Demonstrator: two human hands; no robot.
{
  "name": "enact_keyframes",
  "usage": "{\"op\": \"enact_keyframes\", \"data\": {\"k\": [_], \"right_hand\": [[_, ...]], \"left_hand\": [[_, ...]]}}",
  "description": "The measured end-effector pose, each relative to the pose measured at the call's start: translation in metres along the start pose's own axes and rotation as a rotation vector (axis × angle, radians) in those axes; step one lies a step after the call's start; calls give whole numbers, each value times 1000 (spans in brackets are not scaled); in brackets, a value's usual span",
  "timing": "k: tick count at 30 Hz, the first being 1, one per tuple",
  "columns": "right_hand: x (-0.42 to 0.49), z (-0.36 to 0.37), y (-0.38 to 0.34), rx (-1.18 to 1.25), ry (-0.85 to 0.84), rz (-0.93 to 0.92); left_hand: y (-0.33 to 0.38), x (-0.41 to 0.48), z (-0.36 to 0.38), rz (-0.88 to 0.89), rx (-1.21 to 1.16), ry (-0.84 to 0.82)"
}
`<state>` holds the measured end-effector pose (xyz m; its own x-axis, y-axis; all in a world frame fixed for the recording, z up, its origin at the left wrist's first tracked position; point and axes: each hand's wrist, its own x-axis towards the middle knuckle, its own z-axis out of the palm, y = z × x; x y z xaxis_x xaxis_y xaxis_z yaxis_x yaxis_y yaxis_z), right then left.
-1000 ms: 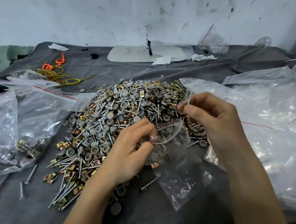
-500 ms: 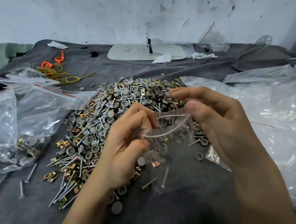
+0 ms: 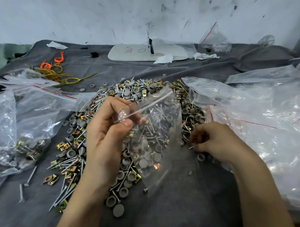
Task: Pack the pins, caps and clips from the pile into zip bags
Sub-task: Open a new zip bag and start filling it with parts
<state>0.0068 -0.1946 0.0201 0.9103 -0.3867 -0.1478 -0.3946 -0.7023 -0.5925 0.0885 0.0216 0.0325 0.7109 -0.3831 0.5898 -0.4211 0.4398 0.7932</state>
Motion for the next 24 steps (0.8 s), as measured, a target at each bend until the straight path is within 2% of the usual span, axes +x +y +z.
{"op": "enact_keyframes", "data": {"k": [9,11,13,17,21,24], "right_hand": [[3,2,3,-73,-46,-92],[0,0,-1,47,43,-156],[-8,-8,-10,315,162,-267],[-31,-26,-36,706,343,-608],[-49,-26,-64,787,543,-865],[-58,-24,-76,732,601,-915]], "left_hand": [[-1,-2,2,-21,69,-35],[1,-3,2,39,163,-42],[5,-2,4,150,366,-69],[13,0,11,254,565,-172],[23,-3,19,284,651,-302],[25,-5,24,260,634,-365]]}}
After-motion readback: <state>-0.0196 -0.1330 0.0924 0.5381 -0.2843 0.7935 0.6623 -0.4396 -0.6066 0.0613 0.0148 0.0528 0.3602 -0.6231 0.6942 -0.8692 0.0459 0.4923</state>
